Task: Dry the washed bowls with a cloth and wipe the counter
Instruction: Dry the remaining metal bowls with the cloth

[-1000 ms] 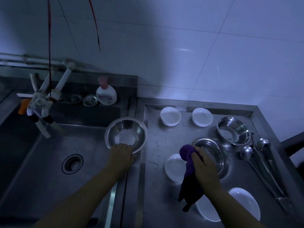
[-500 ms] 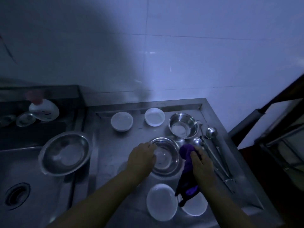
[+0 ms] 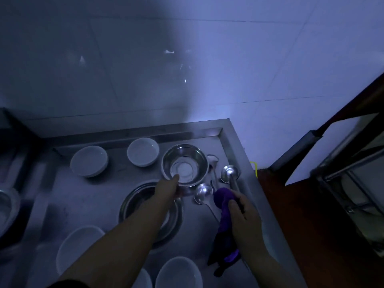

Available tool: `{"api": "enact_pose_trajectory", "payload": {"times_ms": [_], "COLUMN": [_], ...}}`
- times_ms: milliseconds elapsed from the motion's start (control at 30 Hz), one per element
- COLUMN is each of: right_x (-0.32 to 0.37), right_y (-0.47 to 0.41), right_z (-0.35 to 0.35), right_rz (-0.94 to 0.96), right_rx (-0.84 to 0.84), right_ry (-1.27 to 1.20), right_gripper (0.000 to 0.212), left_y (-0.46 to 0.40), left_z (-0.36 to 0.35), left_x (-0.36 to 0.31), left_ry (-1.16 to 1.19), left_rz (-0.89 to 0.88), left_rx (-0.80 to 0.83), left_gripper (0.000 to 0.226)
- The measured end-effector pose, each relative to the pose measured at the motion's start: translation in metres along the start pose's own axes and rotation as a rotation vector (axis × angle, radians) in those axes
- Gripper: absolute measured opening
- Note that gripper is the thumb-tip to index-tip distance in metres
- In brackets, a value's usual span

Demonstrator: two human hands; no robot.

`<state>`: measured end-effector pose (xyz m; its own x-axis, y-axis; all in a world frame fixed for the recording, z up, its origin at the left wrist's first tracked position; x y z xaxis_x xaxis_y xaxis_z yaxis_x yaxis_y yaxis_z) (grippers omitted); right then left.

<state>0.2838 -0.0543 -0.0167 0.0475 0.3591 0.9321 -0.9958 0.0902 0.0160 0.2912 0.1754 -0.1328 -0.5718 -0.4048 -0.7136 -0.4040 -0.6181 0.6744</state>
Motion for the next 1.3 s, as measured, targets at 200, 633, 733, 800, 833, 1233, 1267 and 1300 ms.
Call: {"api": "enact_pose_trajectory", "payload": {"times_ms": [200, 633, 733, 800, 833, 1233, 1267, 1300], "right_x": [-0.020, 0.025, 0.045, 0.057, 0.062, 0.122, 0.127, 0.131], "right_y": [-0.012, 0.036, 0.075, 0.105, 0.120, 0.286, 0.294, 0.301], "right_z": [0.003, -0.034, -0.055, -0.070, -0.077, -0.108, -0.106, -0.105], "right_rz": [-0.028, 0.044, 0.087, 0.102, 0.098, 0.264, 0.289, 0.309], "right_rx": [0.045, 0.170, 0.202, 0.220, 0.221, 0.163, 0.161, 0.163], "right_ry": [0.001, 0.007, -0.013, -0.035, -0.048, -0.123, -0.128, -0.134], "right_gripper": [0.034, 0.025, 0.022, 0.021, 0.021, 0.042, 0.042, 0.038], "left_y": [-0.014, 0.083, 0.110, 0.129, 0.139, 0.234, 0.241, 0.248], "left_z": [-0.018, 0.137, 0.203, 0.249, 0.270, 0.430, 0.437, 0.442], "left_x": [0.008, 0.010, 0.015, 0.018, 0.020, 0.046, 0.046, 0.046], "left_ry": [0.097, 0.347, 0.307, 0.211, 0.171, -0.084, -0.107, -0.138], "left_rz": [0.075, -0.116, -0.281, -0.413, -0.472, -0.894, -0.939, -0.984], "left_rx": [-0.032, -0.091, -0.064, -0.112, -0.147, -0.265, -0.283, -0.315], "left_gripper": [0.020, 0.013, 0.031, 0.028, 0.027, 0.047, 0.047, 0.047]}}
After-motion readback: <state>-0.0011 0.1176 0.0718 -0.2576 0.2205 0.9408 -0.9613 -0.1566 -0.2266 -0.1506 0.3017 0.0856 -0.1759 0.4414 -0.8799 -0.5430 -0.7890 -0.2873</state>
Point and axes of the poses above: each hand's wrist, its own y-axis away from the middle knuckle, its own z-axis out of the back of the hand, x = y × z, the point moved 5 cm from there along -y, towards the middle knuckle, and after that the axes turned 11 degrees about -x, right-handed, at the moved point
